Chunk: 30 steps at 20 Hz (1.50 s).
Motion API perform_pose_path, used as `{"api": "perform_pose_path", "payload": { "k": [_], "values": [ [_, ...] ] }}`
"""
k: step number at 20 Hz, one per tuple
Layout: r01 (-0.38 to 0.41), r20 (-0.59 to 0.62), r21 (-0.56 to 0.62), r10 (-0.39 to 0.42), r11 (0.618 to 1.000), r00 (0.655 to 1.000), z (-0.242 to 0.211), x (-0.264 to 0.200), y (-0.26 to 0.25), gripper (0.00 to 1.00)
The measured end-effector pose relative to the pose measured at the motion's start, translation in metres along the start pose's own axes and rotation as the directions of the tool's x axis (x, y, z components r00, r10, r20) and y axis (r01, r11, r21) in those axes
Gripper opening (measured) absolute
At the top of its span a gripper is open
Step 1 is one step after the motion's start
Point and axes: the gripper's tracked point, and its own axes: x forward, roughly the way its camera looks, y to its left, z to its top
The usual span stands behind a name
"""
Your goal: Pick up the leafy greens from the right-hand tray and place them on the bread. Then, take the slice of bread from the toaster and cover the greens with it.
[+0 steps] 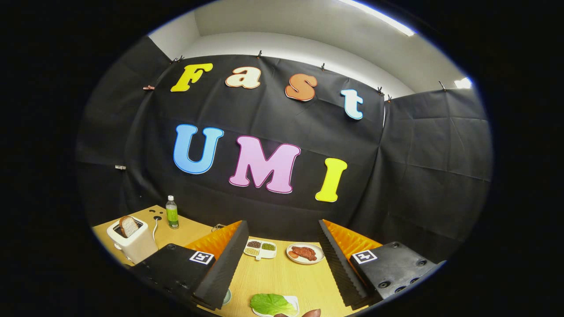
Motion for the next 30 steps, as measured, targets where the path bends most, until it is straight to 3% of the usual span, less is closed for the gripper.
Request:
{"api": "perform_pose_path", "payload": {
  "k": [8,14,20,23,30],
  "values": [
    [-0.02,-0.01,0.021,0.02,1.0,1.0,-0.003,0.003,-0.004,0.98],
    [-0.169,-0.117,0.03,0.172,0.985,0.978,-0.039,0.01,0.016,0.97],
    [-0.328,-0.349,0.002,0.308,0.945,0.885,-0.142,0.008,0.016,0.98],
    [-0.374,-0.429,0.012,0.343,0.927,0.836,-0.19,0.007,0.011,0.98],
    [-0.425,-0.604,0.133,0.413,0.895,0.682,-0.306,0.004,0.006,0.97]
  ]
}}
